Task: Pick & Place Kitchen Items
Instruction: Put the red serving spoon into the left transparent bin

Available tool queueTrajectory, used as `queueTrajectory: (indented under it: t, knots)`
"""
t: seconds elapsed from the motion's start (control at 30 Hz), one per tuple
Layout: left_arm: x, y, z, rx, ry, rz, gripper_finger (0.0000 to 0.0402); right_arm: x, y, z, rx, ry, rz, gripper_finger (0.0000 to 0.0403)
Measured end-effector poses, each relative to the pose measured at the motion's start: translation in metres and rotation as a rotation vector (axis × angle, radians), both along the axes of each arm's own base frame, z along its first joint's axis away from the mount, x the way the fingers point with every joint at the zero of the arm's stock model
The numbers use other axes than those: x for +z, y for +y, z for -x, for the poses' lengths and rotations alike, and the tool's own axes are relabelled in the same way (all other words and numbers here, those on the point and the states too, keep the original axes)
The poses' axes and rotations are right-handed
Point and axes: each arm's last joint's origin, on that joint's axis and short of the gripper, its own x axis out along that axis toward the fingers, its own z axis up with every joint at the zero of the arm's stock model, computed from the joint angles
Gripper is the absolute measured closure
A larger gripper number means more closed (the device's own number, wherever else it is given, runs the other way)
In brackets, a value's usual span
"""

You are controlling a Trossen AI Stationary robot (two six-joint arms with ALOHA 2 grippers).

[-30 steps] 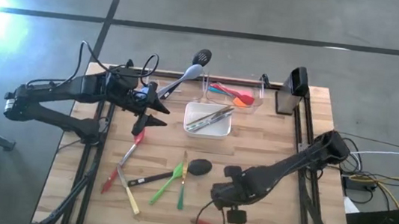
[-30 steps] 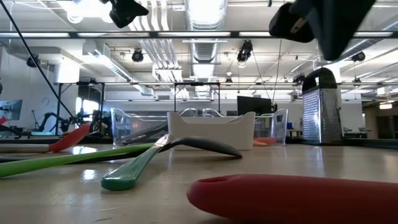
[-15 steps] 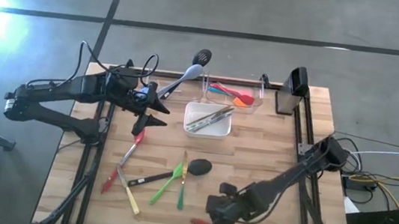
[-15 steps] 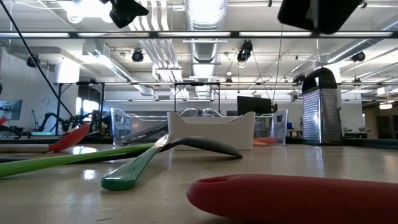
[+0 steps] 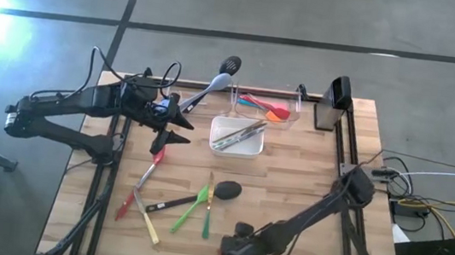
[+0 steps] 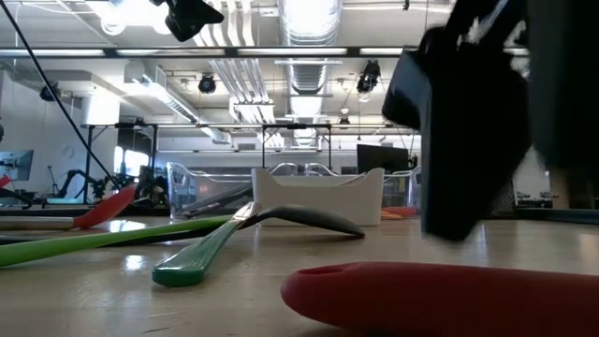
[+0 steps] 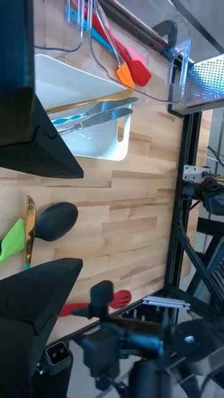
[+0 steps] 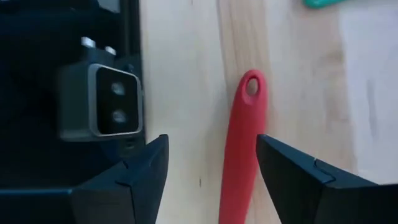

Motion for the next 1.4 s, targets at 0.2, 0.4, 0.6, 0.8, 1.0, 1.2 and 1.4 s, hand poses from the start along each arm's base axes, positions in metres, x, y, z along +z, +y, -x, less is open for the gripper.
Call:
queueTrajectory:
  t: [0.2,0.4,0.6,0.8,1.0,1.2,1.4]
  knots:
    - [0.0,0.0,0.0,-0.003,0.004,0.018,0.0177,-0.024,0.006,-0.008,-0.001,0.042,0.063,0.0179]
    - [-0.003,-0.001,0.002,-0.004,0.036,0.037,0.0177,-0.042,0.011,-0.016,-0.023,0.065,0.139,0.0184]
    - [-0.005,-0.001,0.003,-0.003,0.064,0.05,0.0177,-0.044,0.016,-0.019,-0.072,0.098,0.224,0.0213]
    - [-0.005,-0.002,0.004,-0.001,0.067,0.055,0.0177,-0.04,0.017,-0.021,-0.077,0.103,0.225,0.0329]
    - [-0.005,-0.002,0.004,0.006,0.069,0.069,0.0177,-0.021,0.021,-0.022,-0.056,0.115,0.213,0.0329]
    - [-0.006,-0.002,0.004,0.014,0.074,0.085,0.0177,0.027,0.02,-0.015,-0.039,0.179,0.265,0.0329]
    - [-0.009,-0.002,0.003,0.01,0.099,0.099,0.0177,0.062,0.011,-0.007,-0.045,0.221,0.392,0.0329]
